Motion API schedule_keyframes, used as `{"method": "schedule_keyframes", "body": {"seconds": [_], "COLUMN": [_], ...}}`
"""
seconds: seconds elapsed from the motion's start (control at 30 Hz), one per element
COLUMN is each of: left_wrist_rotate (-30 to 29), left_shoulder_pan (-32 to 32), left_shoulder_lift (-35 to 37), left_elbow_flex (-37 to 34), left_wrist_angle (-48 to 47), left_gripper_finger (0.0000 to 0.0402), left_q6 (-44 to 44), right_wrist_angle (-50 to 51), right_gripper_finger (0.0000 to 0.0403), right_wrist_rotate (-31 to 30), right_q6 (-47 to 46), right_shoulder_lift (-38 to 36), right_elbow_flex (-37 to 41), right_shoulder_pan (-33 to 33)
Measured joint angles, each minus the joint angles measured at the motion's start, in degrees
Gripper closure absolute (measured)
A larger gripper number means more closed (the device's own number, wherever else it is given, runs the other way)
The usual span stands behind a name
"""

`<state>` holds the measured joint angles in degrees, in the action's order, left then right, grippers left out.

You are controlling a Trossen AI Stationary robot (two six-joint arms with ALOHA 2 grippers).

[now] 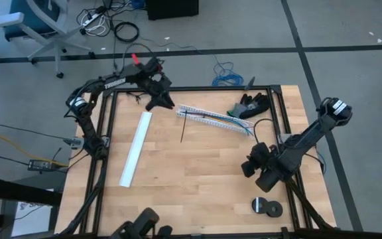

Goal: Ziptie cables
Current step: Put the cable wires into the white cable duct

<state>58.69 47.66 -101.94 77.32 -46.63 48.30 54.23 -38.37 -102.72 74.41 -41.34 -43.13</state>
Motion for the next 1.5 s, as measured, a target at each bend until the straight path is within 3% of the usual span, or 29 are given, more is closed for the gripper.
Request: {"method": "schedule_keyframes", "body": {"seconds": [0.1, 0.27, 0.43, 0.53, 0.63, 0.7, 0.83, 1.03, 1.23, 1.37, 1.5], "left_wrist_rotate": [1.01, -2.53, -4.65, -18.54, -43.20, -55.50, -66.01, -70.15, -67.63, -66.72, -71.02], "left_shoulder_pan": [-2.67, -8.61, -12.57, -13.95, -15.82, -17.22, -20.54, -22.97, -21.59, -20.80, -20.29], "left_shoulder_lift": [-0.28, -1.63, -1.63, -1.50, -1.45, -1.45, -0.10, 8.76, 19.11, 21.10, 21.07], "left_elbow_flex": [-6.74, -15.13, -16.50, -14.97, -14.34, -14.34, -15.56, -27.97, -44.50, -49.46, -50.44], "left_wrist_angle": [16.83, 42.84, 56.72, 59.43, 57.93, 56.59, 55.14, 62.04, 73.63, 78.15, 80.55], "left_gripper_finger": [0.0311, 0.0317, 0.0318, 0.0318, 0.0318, 0.0318, 0.0318, 0.0318, 0.0318, 0.0318, 0.0318], "left_q6": [-15.17, -39.16, -44.56, -46.30, -44.29, -41.50, -37.70, -37.77, -36.92, -35.06, -33.74], "right_wrist_angle": [-0.29, -2.05, -4.10, -5.44, -6.05, -6.48, -7.67, -10.63, -18.26, -27.02, -31.79], "right_gripper_finger": [0.0328, 0.0328, 0.0328, 0.0328, 0.0328, 0.0328, 0.0328, 0.0328, 0.0328, 0.0329, 0.0345], "right_wrist_rotate": [-0.02, -0.08, -0.63, -1.23, -1.32, -1.55, -1.60, -6.17, -13.09, -13.28, -13.66], "right_q6": [-0.79, -2.19, -2.31, -2.25, -2.25, -2.24, -2.20, -2.07, -2.27, -2.59, -6.22], "right_shoulder_lift": [2.30, 5.21, 6.08, 6.08, 6.09, 6.08, 6.08, 6.10, 7.62, 14.54, 23.84], "right_elbow_flex": [0.00, -0.01, -0.02, -0.02, -0.02, -0.02, -0.02, -0.02, -0.10, -0.11, -2.82], "right_shoulder_pan": [0.00, 0.05, 0.00, 0.02, 0.02, 0.02, -0.18, -2.86, -5.53, -4.69, -3.94]}}
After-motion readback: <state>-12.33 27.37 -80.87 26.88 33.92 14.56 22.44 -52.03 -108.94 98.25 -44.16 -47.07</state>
